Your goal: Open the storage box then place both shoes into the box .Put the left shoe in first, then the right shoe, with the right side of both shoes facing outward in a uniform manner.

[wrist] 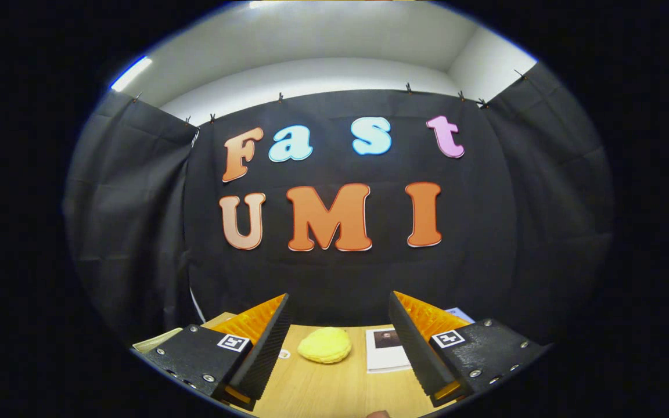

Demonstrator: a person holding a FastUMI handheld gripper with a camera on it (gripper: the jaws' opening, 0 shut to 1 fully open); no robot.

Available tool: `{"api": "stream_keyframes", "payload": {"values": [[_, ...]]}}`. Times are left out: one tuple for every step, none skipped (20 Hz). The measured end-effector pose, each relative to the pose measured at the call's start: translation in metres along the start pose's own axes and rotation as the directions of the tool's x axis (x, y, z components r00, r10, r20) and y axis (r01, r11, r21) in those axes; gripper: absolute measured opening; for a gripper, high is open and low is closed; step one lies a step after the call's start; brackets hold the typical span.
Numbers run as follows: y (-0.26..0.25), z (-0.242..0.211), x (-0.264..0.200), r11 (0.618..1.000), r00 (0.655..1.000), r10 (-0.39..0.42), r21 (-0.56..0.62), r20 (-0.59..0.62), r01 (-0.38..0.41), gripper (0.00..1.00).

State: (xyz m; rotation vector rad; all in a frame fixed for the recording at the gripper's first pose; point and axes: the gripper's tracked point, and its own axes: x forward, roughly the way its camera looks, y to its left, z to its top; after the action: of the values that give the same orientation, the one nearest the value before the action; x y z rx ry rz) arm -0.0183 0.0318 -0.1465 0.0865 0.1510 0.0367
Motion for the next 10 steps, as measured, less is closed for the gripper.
{"api": "stream_keyframes", "payload": {"values": [[-0.006,0.007,-0.003,1.0,1.0,-0.012,-0.016,0.022,0.012,0.98],[-0.011,0.015,-0.005,1.0,0.999,-0.016,-0.024,0.043,0.017,0.98],[-0.015,0.022,-0.007,0.999,0.998,-0.023,-0.031,0.056,0.024,0.98],[-0.019,0.029,-0.011,0.999,0.998,-0.02,-0.036,0.066,0.022,0.98],[-0.022,0.033,-0.011,0.999,0.996,-0.02,-0.039,0.081,0.023,0.98],[-0.024,0.038,-0.008,0.999,0.995,-0.027,-0.039,0.095,0.03,0.98],[-0.027,0.042,-0.006,0.999,0.994,-0.037,-0.035,0.104,0.041,0.98],[-0.028,0.044,-0.005,0.999,0.993,-0.041,-0.028,0.11,0.044,0.98],[-0.031,0.045,-0.004,0.999,0.993,-0.045,-0.019,0.11,0.047,0.98],[-0.033,0.046,-0.004,0.999,0.993,-0.044,-0.01,0.112,0.045,0.98]]}}
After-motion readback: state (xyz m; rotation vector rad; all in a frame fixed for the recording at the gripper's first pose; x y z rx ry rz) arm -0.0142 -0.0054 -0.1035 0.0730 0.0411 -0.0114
